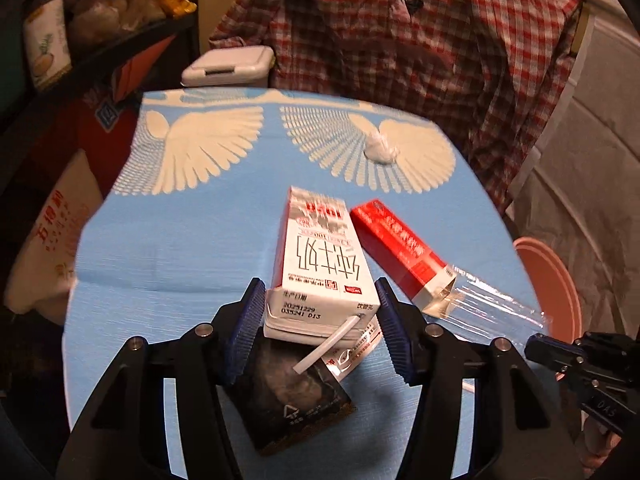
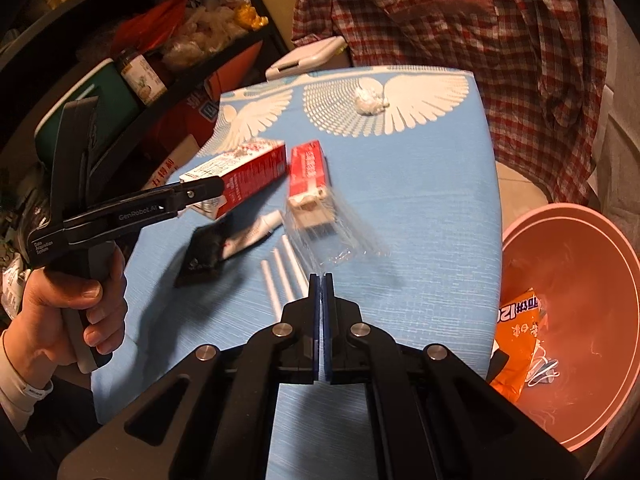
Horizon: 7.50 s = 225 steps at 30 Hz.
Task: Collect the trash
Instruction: 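Carry the milk carton with the left tool while the right tool carries the straw bag, then open both tools over the pink bin to drop the carton and straw bag, then move the left tool to the black snack packet while the right tool approaches the red ointment box, then close the left tool on the black snack packet, then lift the black packet with the left tool while the right tool closes on the red ointment box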
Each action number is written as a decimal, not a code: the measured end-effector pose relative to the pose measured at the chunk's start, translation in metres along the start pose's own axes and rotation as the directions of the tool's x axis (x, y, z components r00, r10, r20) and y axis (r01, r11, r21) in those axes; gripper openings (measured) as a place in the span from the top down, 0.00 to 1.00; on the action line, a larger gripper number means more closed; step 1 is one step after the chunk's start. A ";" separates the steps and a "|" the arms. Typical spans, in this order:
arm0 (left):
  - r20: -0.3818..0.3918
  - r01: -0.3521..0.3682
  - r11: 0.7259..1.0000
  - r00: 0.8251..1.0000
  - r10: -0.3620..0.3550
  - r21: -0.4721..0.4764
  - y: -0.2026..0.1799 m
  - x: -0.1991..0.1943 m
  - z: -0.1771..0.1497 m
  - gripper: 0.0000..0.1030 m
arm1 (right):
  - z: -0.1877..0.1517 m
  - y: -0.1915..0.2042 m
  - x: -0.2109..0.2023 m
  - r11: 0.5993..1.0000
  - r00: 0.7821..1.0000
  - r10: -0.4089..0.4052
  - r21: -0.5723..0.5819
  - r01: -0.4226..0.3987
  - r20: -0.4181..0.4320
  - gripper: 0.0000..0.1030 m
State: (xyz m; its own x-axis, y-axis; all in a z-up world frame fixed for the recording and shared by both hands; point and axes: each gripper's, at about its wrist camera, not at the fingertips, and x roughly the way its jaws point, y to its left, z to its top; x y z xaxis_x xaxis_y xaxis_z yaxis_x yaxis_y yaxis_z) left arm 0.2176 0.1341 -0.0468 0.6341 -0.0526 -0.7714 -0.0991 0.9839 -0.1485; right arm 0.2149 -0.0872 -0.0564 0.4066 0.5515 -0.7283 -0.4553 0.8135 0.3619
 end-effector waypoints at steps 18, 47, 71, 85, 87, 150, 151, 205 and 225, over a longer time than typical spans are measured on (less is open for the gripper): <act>0.099 0.005 1.000 0.995 -0.003 -0.026 -0.001 -0.064 -0.005 0.47 | -0.002 0.022 -0.049 1.000 0.993 -0.012 0.006 0.012 0.118 0.99; 0.171 0.027 0.999 0.985 -0.031 0.024 -0.047 -0.107 -0.016 0.47 | -0.009 -0.001 -0.119 0.977 0.930 -0.212 0.083 0.195 0.302 0.99; 0.154 0.119 0.986 0.979 -0.137 0.116 -0.116 -0.090 -0.015 0.47 | -0.011 -0.043 -0.145 0.934 0.877 -0.356 0.151 0.324 0.322 0.99; 0.107 0.187 0.964 0.972 -0.209 0.187 -0.162 -0.075 -0.019 0.47 | -0.008 -0.078 -0.158 0.898 0.854 -0.431 0.228 0.376 0.292 0.99; 0.087 0.204 0.958 0.970 -0.225 0.204 -0.172 -0.071 -0.020 0.47 | -0.009 -0.082 -0.158 0.894 0.854 -0.438 0.233 0.382 0.281 0.99; 0.125 0.119 0.986 0.983 -0.134 0.118 -0.037 -0.103 -0.020 0.60 | 0.000 -0.006 -0.129 0.935 0.880 -0.355 0.105 0.339 0.315 0.77; 0.125 0.114 0.988 0.984 -0.127 0.108 -0.030 -0.103 -0.020 0.60 | 0.001 -0.003 -0.125 0.937 0.883 -0.349 0.098 0.336 0.314 0.77; -0.162 0.074 0.994 0.985 -0.060 0.077 0.061 0.034 -0.047 0.55 | 0.043 0.027 0.097 0.979 0.986 -0.159 -0.118 0.164 0.047 0.53; -0.122 0.124 0.981 0.987 -0.107 0.148 0.042 0.013 -0.041 0.78 | 0.043 0.031 0.067 0.975 0.980 -0.172 -0.129 0.184 0.099 0.66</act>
State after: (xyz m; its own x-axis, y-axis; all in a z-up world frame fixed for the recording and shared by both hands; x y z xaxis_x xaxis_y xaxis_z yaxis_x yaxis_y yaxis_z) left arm 0.1902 0.1677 -0.0878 0.5426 -0.1777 -0.8210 0.0955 0.9841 -0.1498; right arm 0.2621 -0.0169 -0.0686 0.5553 0.4193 -0.7182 -0.4710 0.8703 0.1440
